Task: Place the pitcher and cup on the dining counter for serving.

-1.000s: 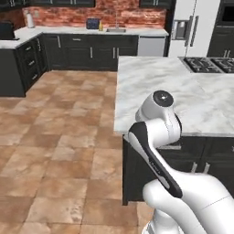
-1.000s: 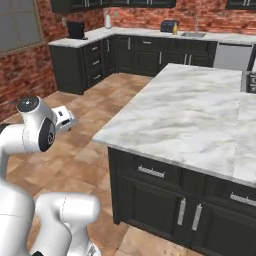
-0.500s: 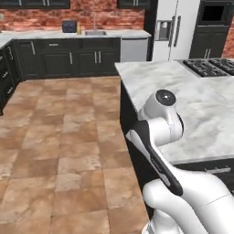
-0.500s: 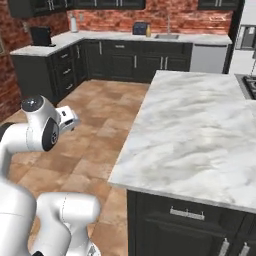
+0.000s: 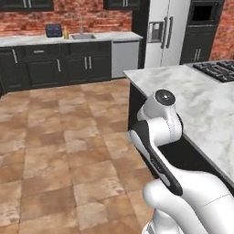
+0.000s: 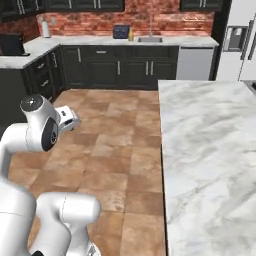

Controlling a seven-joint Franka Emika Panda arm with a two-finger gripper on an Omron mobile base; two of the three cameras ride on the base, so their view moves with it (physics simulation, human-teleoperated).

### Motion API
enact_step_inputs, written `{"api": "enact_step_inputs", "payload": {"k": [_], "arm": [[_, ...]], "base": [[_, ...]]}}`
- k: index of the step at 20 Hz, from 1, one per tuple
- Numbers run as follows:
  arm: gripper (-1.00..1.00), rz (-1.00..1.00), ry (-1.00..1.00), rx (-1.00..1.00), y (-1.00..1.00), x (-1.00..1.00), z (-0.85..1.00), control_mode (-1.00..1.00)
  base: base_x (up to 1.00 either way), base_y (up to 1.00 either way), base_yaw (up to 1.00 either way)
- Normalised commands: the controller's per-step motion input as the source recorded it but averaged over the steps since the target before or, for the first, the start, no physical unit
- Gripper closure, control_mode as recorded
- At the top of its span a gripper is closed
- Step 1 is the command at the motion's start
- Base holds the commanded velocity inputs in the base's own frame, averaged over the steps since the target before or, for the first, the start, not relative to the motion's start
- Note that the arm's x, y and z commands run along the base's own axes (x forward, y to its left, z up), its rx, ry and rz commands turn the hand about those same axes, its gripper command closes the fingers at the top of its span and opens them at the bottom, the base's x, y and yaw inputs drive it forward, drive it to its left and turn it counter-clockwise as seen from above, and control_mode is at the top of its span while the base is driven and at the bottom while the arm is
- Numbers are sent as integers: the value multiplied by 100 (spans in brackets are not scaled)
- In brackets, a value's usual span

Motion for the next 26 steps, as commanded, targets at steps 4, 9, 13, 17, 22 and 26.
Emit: {"api": "enact_step_inputs", "payload": {"k": [4, 9, 13, 17, 22, 26], "arm": [[-100, 0, 0, 0, 0, 0, 0, 100], [-100, 0, 0, 0, 0, 0, 0, 100], [-100, 0, 0, 0, 0, 0, 0, 100], [-100, 0, 0, 0, 0, 0, 0, 100], [-100, 0, 0, 0, 0, 0, 0, 100], [-100, 0, 0, 0, 0, 0, 0, 100]], "base": [[100, 100, -27], [100, 98, -26], [100, 77, -31], [100, 72, -29], [100, 65, -26], [100, 29, -8]]}}
